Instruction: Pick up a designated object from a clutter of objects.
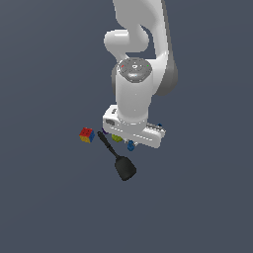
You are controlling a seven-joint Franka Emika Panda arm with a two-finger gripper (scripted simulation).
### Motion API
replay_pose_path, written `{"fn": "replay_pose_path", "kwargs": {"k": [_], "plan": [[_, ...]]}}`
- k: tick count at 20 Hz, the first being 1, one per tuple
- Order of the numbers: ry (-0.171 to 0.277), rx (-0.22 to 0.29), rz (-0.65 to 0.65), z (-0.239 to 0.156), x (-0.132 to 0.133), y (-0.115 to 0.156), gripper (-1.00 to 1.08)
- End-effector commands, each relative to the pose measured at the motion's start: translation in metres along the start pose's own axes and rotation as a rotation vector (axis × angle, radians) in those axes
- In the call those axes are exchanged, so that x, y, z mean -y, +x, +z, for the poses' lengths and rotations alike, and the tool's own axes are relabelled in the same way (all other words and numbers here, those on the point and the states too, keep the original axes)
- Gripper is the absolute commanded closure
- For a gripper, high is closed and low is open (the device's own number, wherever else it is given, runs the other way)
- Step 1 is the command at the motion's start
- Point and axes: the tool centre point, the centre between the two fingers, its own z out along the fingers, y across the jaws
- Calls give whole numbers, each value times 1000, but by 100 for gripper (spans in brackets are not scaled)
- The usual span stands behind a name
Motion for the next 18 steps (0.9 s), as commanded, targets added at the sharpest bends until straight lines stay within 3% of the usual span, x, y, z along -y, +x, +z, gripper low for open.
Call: {"fn": "replay_pose_path", "kwargs": {"k": [1, 11, 18], "plan": [[1, 0, 0, -26, -19, -3, 108], [1, 0, 0, -120, -89, -9, 108], [0, -1, 0, -165, -122, -10, 108]]}}
